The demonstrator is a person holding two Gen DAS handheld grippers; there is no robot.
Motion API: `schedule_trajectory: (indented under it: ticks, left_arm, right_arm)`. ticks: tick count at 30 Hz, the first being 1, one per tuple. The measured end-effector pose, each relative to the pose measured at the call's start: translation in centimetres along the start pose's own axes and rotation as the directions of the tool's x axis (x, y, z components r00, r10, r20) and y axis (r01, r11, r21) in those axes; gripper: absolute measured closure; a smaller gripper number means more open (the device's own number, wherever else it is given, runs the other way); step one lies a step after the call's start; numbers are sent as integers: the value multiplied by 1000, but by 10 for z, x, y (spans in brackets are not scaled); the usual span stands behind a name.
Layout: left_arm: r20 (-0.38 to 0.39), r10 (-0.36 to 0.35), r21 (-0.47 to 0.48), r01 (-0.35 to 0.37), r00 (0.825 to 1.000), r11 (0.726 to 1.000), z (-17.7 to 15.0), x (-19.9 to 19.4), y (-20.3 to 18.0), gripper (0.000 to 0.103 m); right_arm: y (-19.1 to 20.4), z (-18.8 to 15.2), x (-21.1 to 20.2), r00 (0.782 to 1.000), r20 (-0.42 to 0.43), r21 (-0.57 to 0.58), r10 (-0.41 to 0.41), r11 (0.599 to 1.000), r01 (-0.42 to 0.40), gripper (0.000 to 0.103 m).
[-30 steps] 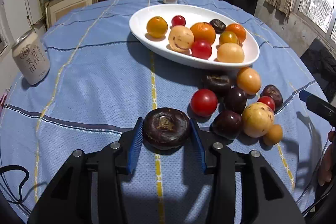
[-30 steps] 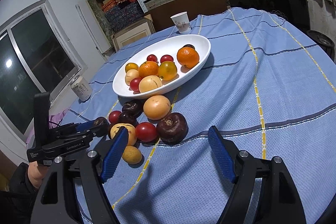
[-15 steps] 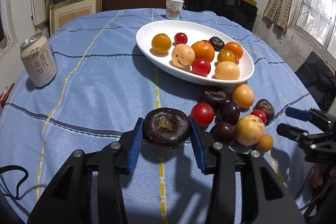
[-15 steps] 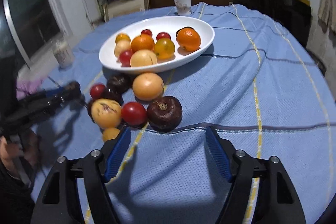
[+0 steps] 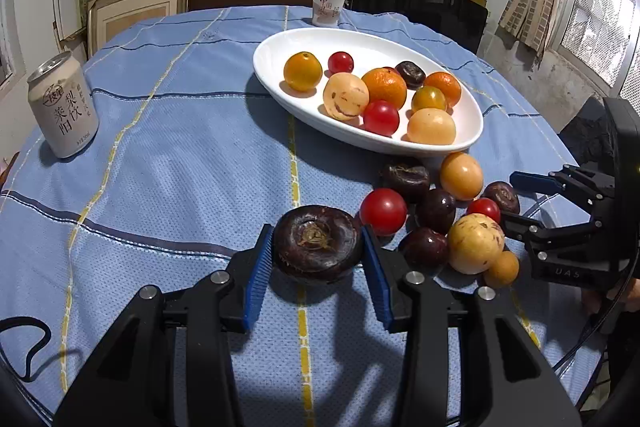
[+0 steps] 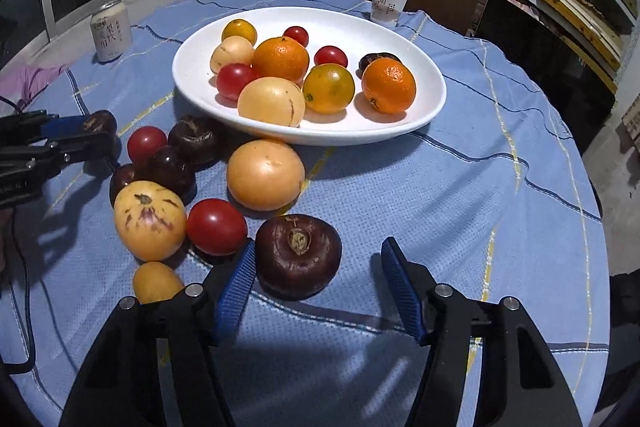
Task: Organize fruits
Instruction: 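Grasp another dark brown fruit with the right gripper while the left gripper holds its fruit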
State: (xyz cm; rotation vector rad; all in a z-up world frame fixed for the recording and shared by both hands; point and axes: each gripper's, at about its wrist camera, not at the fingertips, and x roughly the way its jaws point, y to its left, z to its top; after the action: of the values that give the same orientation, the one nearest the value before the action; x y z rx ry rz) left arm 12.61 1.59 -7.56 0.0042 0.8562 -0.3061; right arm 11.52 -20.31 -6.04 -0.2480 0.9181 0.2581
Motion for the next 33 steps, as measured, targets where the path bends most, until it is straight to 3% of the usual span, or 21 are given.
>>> schedule_trajectory:
  ticks: [9,12,17,33]
  left_arm:
    - [-10,-3,2,3,1000,1000,0,2,-1,61]
    - [-13,-5,1,5,1000,1000,1,3,-1,61]
    - [-15,-6,0,6,1000,1000,0,3,-1,61]
    - [-20,-14,4,14,1000,1000,-1,5,-2,61]
  right_arm:
    - [-13,-1,5,996,-1,62,90,994,-89,36]
    - [-7,-1,3,994,2,41,106,993,-106,51]
    - [-4,-1,1,993,6,38,118,992,-118,60]
    - [-3,-1,0,991,-6,-25,134,991,-135,60]
